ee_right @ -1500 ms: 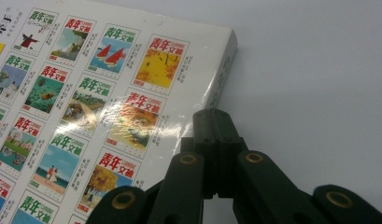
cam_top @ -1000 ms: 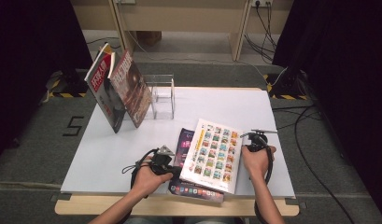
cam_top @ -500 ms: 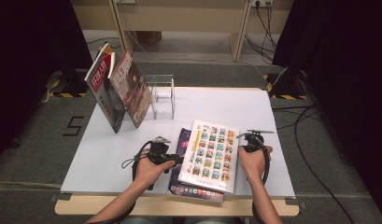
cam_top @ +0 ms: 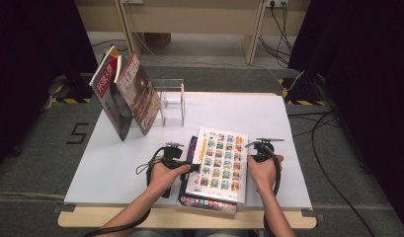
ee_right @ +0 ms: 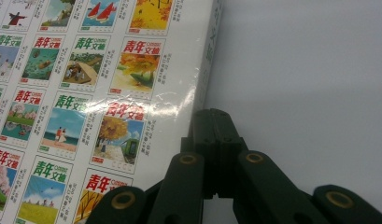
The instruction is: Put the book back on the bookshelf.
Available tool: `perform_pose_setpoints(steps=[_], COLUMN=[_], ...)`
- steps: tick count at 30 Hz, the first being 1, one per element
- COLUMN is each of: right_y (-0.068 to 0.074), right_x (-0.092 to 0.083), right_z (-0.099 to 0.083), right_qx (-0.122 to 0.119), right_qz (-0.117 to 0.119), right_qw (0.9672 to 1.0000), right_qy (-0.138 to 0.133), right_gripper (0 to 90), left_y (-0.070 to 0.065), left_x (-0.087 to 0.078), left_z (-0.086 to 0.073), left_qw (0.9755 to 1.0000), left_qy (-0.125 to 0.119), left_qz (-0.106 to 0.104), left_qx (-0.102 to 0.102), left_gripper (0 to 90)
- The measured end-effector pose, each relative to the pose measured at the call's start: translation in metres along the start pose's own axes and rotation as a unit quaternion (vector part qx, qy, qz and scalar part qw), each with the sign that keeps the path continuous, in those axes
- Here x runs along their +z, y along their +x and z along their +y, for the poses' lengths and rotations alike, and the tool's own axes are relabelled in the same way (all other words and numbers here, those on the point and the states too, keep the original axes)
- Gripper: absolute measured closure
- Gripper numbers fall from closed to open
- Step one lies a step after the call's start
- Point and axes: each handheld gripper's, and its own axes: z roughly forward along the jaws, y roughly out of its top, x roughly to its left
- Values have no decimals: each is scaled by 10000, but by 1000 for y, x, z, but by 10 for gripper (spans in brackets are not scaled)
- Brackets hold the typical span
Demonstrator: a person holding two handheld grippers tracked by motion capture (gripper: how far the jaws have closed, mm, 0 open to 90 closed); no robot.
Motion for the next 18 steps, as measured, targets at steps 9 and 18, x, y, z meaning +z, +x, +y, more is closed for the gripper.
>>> perform_pose_setpoints(steps=[9, 18], right_y=[0, 1], right_x=[1, 1], right_z=[0, 0], right_qx=[3, 5], right_qz=[-17, -45], right_qw=[10000, 10000], right_qy=[7, 23], right_gripper=[900, 900], left_y=[-1, -2], left_x=[-5, -11], left_z=[4, 5], left_qw=[9993, 9970], left_qy=[-172, -412], left_qz=[-69, -297], left_qx=[-333, -586], left_gripper=[593, 605])
